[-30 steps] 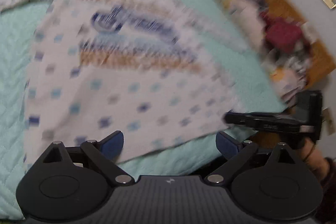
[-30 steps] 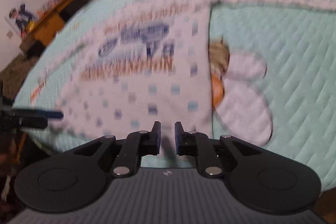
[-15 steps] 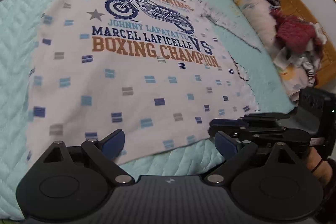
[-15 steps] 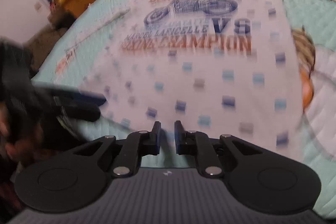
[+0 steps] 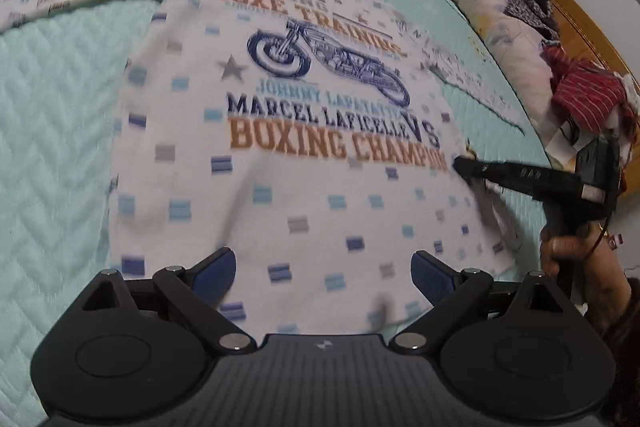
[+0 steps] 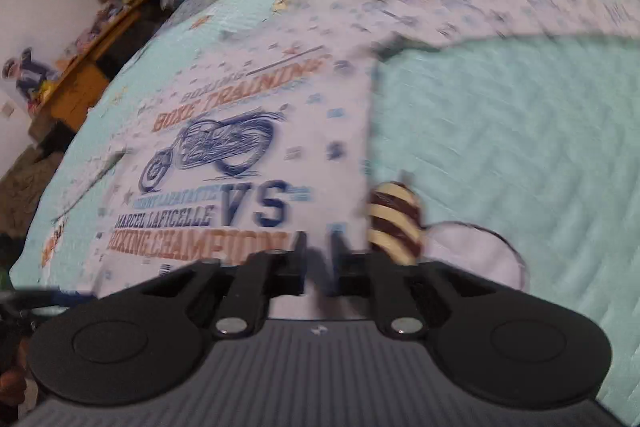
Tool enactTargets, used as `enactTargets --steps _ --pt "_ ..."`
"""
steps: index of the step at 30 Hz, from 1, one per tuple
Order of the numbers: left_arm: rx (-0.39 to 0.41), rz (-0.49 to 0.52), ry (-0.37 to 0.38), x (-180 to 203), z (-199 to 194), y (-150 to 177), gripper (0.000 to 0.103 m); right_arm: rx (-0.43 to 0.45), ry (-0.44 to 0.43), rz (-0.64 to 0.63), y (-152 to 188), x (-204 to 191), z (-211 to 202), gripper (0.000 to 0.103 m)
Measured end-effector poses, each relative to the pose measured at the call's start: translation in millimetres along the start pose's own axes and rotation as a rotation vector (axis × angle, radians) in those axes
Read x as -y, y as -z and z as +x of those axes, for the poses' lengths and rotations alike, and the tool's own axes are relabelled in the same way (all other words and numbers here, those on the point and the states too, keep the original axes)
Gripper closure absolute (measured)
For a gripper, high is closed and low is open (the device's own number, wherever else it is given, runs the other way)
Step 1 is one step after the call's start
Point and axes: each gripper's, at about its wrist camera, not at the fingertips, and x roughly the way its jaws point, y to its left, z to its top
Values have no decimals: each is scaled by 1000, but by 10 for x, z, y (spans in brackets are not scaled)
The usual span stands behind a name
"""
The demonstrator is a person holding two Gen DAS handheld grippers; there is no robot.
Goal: Fold clothes
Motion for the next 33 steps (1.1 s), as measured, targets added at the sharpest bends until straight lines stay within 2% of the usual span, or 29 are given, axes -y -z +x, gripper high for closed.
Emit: enactTargets --steps 1,2,5,8,9,11,12,13,14,16,17,19,21,22,23,24,25,27,28,31,32,33 --pt "-2 9 7 2 -16 6 8 8 -2 35 0 32 -51 102" --pt "-5 18 14 6 -32 10 7 24 -10 55 -9 28 -99 94" --pt "4 23 30 39 -33 -80 7 73 -84 34 -173 -126 -119 93" --pt "1 12 20 37 24 -126 7 106 -131 -3 -419 -228 54 89" --pt "-3 5 16 29 49 -130 7 102 -119 -10 -485 -201 144 88" --pt "-8 -5 14 14 73 -118 7 55 -17 -3 -592 -55 337 89" --pt "-8 -8 17 6 71 -99 7 30 48 12 -622 20 399 102" --pt "-9 -9 18 12 67 -89 6 29 51 39 -643 55 385 102" --pt "-11 -6 19 24 74 -85 4 43 34 56 -683 31 333 94" --pt "-20 2 16 55 100 -91 2 97 -11 20 -799 -113 234 93" --pt "-26 8 12 74 120 -100 1 115 -36 6 -869 -162 222 87" --pt "-34 14 7 105 145 -123 1 128 -61 -2 -1031 -196 314 85" --pt "-41 10 2 114 145 -139 1 107 -75 25 -1169 -85 528 85" --pt "-41 0 7 98 134 -135 1 84 -38 44 -1207 2 647 85" --pt "-41 -11 13 81 123 -131 1 70 44 50 -1236 103 743 89" --pt "-42 -21 18 64 112 -126 1 77 112 43 -1244 190 783 103" --pt "-42 -22 21 51 111 -118 1 99 109 58 -1235 250 761 103" --pt "-47 -7 18 50 128 -106 1 154 67 96 -1194 247 637 94" --pt "-50 2 16 55 141 -104 1 179 49 78 -1169 195 578 94" --pt "-57 21 2 97 169 -125 1 154 -19 58 -1133 174 620 86" --pt "-60 23 -3 106 172 -130 1 143 14 59 -1116 221 660 87" --pt "-58 17 -4 107 163 -131 1 131 48 61 -1100 269 700 102"
